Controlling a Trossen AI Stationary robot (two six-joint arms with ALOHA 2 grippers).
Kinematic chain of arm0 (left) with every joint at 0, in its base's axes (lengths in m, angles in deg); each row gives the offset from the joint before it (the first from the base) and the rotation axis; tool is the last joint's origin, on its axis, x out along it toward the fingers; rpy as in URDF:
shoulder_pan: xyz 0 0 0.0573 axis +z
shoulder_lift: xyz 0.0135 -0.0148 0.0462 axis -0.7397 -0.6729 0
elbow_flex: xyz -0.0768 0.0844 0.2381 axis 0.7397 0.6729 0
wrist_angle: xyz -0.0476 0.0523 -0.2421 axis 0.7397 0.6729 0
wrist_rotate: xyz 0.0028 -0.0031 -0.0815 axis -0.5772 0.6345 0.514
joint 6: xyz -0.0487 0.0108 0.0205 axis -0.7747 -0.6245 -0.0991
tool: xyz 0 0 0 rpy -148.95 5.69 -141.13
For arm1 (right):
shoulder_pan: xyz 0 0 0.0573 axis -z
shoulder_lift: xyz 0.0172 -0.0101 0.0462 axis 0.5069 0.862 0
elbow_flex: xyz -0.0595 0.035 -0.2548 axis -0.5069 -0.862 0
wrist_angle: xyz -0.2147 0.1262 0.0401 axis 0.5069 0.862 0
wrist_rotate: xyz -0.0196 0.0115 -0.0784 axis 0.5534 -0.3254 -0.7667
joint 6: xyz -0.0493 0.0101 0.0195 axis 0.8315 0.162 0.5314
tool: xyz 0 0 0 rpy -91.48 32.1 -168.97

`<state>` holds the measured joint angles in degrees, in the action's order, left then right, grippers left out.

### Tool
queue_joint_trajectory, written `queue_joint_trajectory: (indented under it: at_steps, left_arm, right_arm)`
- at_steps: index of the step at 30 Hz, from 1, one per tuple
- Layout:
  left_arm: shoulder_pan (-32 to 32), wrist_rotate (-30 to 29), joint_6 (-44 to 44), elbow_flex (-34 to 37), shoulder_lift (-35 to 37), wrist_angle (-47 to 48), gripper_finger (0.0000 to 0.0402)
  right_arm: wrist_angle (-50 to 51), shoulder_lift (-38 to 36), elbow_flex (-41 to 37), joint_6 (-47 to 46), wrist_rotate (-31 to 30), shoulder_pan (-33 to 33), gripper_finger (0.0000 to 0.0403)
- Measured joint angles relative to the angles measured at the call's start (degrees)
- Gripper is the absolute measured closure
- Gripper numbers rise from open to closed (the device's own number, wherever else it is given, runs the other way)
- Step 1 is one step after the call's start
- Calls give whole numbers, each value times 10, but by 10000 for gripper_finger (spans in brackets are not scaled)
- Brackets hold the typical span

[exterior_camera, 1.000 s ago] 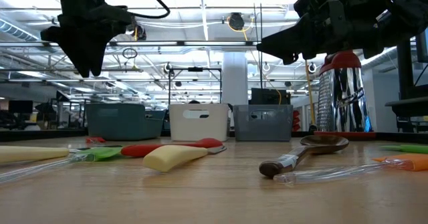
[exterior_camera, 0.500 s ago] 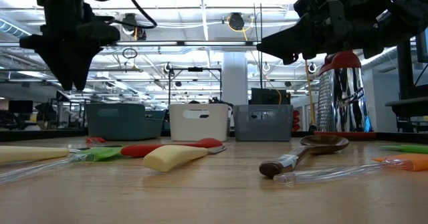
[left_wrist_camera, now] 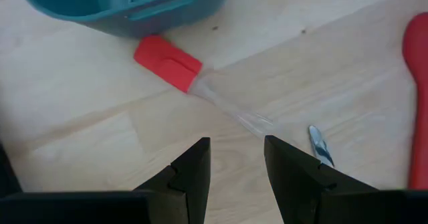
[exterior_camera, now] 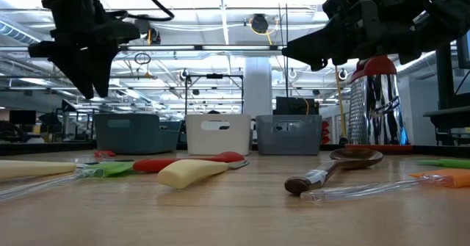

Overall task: Pick & Place Kitchen Items
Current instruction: Put the red spatula into the blue bin

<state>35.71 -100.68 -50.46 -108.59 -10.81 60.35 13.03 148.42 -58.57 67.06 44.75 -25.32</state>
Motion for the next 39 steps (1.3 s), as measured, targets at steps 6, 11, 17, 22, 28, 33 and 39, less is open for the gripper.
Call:
queue_joint_trajectory:
  at_steps: [6,11,17,22,28,33,39]
  left_arm:
    - [-12,-13,-19,0,0,0,256]
    - [-14,-19,-21,0,0,0,256]
    - [-16,-28,-22,0,0,0,256]
    - [-28,-48,-32,0,0,0,256]
    - [-40,-64,-55,0,-1,0,256]
    - [-52,-84,-79,0,-2,0,257]
    - [-67,-89,-114,18,-2,-21,256]
  right_arm:
    - [0,0,0,0,0,0,261]
    - [0,0,0,0,0,0,261]
    - [0,0,0,0,0,0,261]
    - [0,0,0,0,0,0,261]
    - [0,0,0,0,0,0,261]
    - [0,0,0,0,0,0,261]
    - [0,0,0,1,0,0,261]
